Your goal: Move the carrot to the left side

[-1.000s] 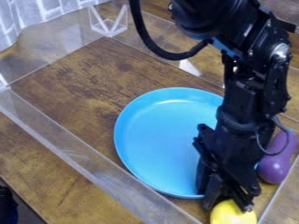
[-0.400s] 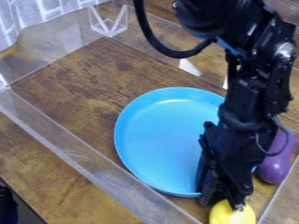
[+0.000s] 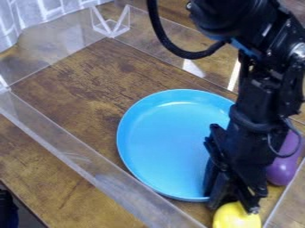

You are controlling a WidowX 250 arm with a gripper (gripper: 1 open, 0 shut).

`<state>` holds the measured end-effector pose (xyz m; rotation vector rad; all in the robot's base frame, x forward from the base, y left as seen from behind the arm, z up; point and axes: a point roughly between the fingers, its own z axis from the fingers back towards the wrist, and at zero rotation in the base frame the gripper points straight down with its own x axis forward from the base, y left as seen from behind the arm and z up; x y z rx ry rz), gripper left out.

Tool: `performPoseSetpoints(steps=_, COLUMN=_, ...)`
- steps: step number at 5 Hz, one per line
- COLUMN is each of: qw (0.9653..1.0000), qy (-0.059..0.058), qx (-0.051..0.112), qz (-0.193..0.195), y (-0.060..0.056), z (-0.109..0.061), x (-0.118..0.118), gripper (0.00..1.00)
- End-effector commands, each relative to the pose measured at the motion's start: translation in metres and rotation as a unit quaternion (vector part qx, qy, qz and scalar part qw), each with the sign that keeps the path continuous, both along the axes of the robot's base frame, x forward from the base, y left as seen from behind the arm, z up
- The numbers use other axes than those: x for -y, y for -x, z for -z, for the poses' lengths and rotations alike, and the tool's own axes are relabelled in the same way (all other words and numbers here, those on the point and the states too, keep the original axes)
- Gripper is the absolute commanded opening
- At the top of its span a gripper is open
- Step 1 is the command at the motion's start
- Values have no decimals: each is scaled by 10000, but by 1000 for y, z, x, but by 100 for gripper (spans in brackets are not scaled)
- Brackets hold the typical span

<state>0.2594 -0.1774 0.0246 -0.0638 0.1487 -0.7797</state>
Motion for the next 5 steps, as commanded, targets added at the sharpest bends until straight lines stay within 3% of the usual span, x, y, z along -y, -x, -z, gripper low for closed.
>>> performPoseSetpoints(steps=1, qw=9999, qy=116, qx=56, qz=-11, y=9, z=0, x=13, gripper=0)
performPoseSetpoints(steps=2, qw=9995, qy=104, qx=85, qz=301, y=8, z=1, x=11, gripper=0)
performPoseSetpoints(steps=4, qw=9996, qy=72, qx=148, qz=208, y=9, z=-5, x=-1, gripper=0)
performPoseSetpoints(steps=5, qw=9983, qy=61, qx=174, qz=551, y=9, z=-11, x=3, gripper=0)
